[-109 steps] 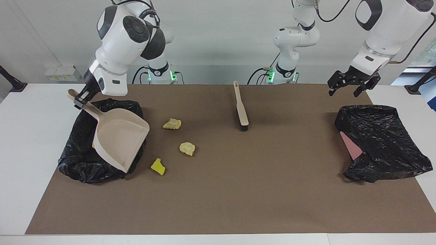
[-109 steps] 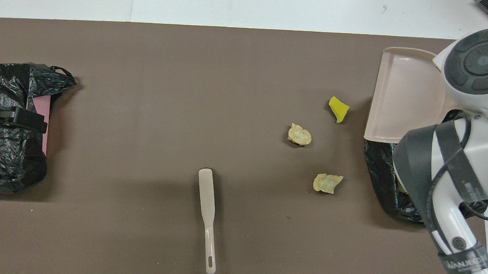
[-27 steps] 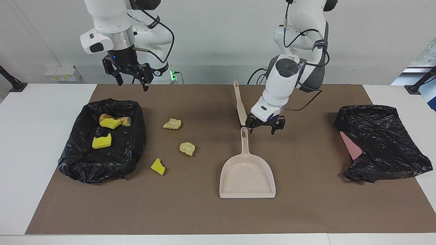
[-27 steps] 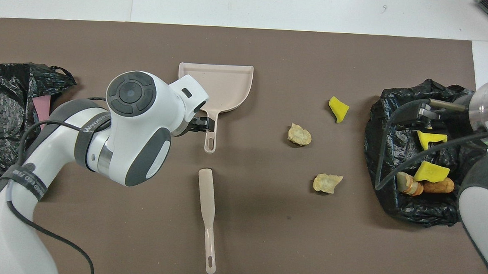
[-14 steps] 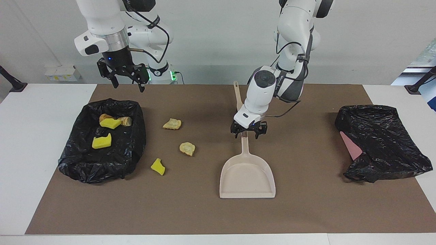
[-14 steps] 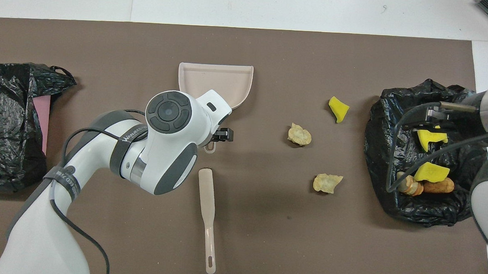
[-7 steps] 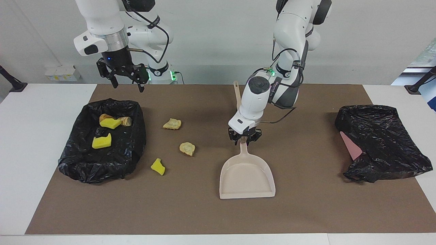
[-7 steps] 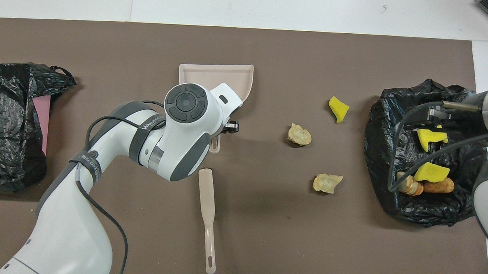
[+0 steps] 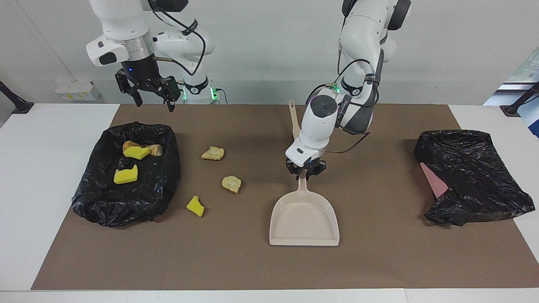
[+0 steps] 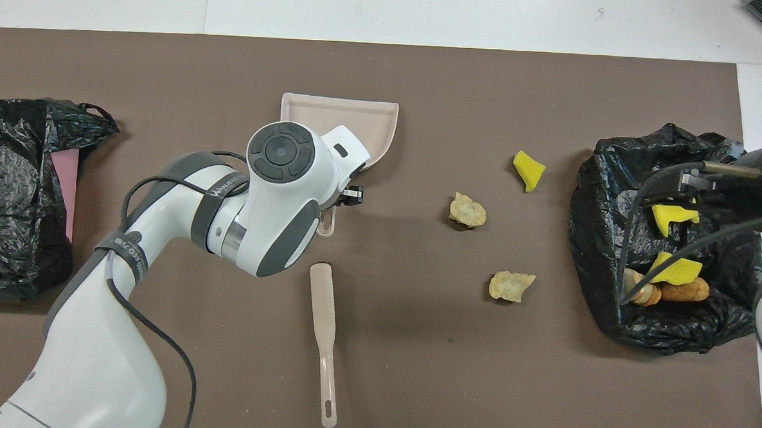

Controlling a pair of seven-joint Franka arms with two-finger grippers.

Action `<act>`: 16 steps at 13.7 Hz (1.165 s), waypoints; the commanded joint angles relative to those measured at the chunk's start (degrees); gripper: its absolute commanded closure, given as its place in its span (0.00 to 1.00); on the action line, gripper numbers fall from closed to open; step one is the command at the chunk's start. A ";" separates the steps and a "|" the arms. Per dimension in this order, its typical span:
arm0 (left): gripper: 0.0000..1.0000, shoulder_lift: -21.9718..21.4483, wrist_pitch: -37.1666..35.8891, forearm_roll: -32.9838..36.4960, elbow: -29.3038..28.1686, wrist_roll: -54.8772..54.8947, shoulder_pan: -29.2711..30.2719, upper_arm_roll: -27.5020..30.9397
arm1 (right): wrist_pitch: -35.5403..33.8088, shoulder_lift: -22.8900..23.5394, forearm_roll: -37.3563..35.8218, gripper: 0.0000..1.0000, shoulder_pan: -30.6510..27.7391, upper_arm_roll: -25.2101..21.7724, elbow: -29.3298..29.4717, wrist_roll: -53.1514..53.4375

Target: Sweep and dump trash in bin

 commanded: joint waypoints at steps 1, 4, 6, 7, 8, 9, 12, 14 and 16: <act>1.00 -3.28 -5.21 1.33 1.16 9.35 4.02 0.20 | -0.54 -1.40 1.49 0.00 0.41 0.71 -1.56 -1.35; 1.00 -5.92 -8.82 2.47 1.60 21.38 9.02 0.20 | -0.19 -2.63 1.57 0.00 7.34 0.88 -5.69 -0.56; 1.00 -7.33 -10.40 2.47 1.51 30.18 12.54 0.20 | 2.51 -3.50 1.57 0.00 12.70 0.97 -9.80 1.28; 1.00 -7.94 -11.37 2.47 1.43 34.13 14.30 0.20 | 5.06 -4.12 1.57 0.00 15.95 0.97 -13.14 4.60; 1.00 -8.12 -11.81 2.56 1.43 37.48 15.80 0.20 | 8.21 -4.56 1.57 0.00 19.11 0.97 -16.74 8.55; 1.00 -8.47 -11.90 2.64 1.34 41.17 17.55 0.20 | 12.07 -4.56 1.49 0.00 22.62 0.97 -20.34 11.98; 1.00 -8.47 -11.90 2.65 0.90 52.95 23.09 0.20 | 23.76 -3.77 1.49 0.00 31.43 0.97 -30.80 21.05; 1.00 -8.91 -11.81 2.73 0.03 59.72 25.73 0.20 | 29.58 -2.29 1.49 0.00 35.56 0.97 -34.78 23.69; 1.00 -10.31 -11.12 2.73 -3.04 64.21 26.97 0.29 | 33.71 1.48 1.49 0.01 38.73 0.97 -34.88 28.08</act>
